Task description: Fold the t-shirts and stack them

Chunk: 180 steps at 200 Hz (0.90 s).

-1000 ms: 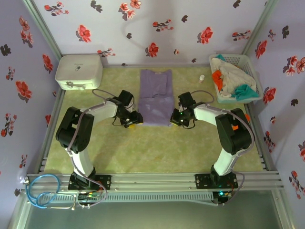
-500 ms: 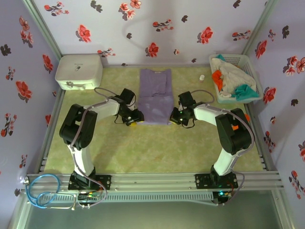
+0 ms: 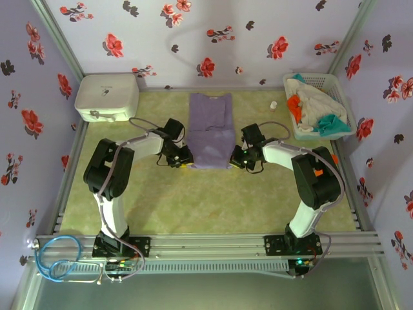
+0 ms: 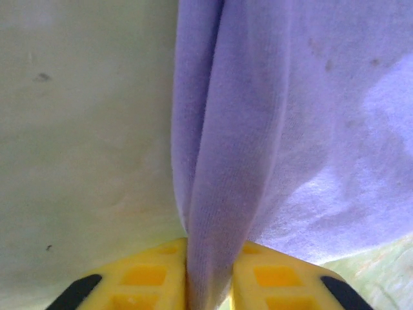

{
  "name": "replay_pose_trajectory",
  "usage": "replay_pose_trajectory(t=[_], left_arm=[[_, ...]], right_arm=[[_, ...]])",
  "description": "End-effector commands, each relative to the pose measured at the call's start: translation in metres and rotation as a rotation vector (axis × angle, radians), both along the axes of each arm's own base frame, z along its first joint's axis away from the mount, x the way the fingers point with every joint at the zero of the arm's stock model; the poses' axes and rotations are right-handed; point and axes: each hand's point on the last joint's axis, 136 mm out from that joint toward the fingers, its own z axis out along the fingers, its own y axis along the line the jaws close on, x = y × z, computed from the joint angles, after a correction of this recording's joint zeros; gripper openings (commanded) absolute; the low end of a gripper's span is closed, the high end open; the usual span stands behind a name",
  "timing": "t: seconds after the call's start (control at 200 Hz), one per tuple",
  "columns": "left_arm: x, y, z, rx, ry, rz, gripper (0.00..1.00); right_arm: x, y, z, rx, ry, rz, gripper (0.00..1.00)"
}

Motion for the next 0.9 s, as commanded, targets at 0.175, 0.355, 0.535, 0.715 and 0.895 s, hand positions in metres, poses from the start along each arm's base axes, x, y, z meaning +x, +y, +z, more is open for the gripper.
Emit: replay_pose_trajectory(t=[0.175,0.355,0.535,0.715,0.895], left_arm=[[-0.004,0.001,0.006,0.003,-0.001,-0.017,0.0],[-0.015,0.002,0.011,-0.007,-0.013,-0.042,0.0],[-0.03,0.007,0.016,-0.018,-0.013,-0.03,0.0],[-0.047,0.004,0.023,-0.048,-0.017,-0.011,0.0],[-0.068,-0.002,0.024,-0.058,0.004,-0.014,0.0]], right_arm=[[-0.005,0.001,0.006,0.019,-0.005,-0.012,0.0],[-0.013,-0.003,0.013,-0.003,-0.038,0.027,0.0],[-0.027,-0.008,0.017,-0.004,-0.045,0.039,0.0],[-0.046,-0.008,0.018,0.008,-0.047,0.051,0.0],[-0.066,-0.006,0.018,0.005,-0.038,0.064,0.0]])
